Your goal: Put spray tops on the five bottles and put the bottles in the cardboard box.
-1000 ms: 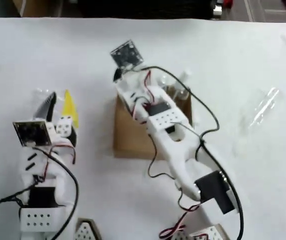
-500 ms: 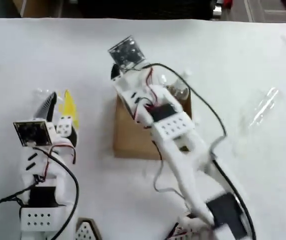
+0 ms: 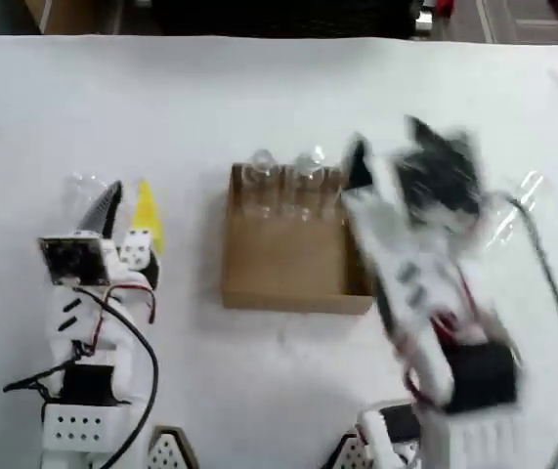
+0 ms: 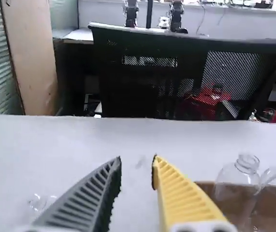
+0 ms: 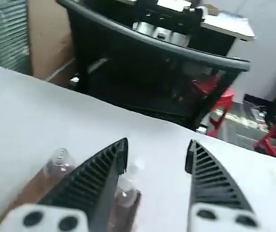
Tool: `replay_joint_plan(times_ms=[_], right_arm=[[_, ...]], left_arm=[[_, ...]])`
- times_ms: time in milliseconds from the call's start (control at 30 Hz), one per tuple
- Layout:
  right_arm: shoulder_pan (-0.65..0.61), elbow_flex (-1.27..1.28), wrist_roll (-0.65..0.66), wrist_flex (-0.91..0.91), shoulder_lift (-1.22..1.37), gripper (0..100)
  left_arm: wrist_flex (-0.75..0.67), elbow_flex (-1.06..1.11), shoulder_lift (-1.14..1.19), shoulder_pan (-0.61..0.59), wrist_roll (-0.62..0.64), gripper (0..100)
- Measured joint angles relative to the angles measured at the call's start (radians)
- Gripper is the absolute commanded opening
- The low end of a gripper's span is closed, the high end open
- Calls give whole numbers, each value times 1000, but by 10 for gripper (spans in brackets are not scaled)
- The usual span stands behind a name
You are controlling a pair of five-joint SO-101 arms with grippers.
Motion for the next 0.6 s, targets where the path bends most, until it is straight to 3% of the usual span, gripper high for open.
replay_joint_plan(times_ms=[133,433,500,600], right_arm=[[155,130,-2,103,-210,176],[258,706,-170,12,-614,176],[265,824,-210,-18,-661,176],[259,934,-227,-86,-646,176]], left_arm=[[0,9,0,55,-87,103],[-28,6,0,60,-135,103],[28,-8,0,60,-166,103],[161,-21,0,58,-307,102]])
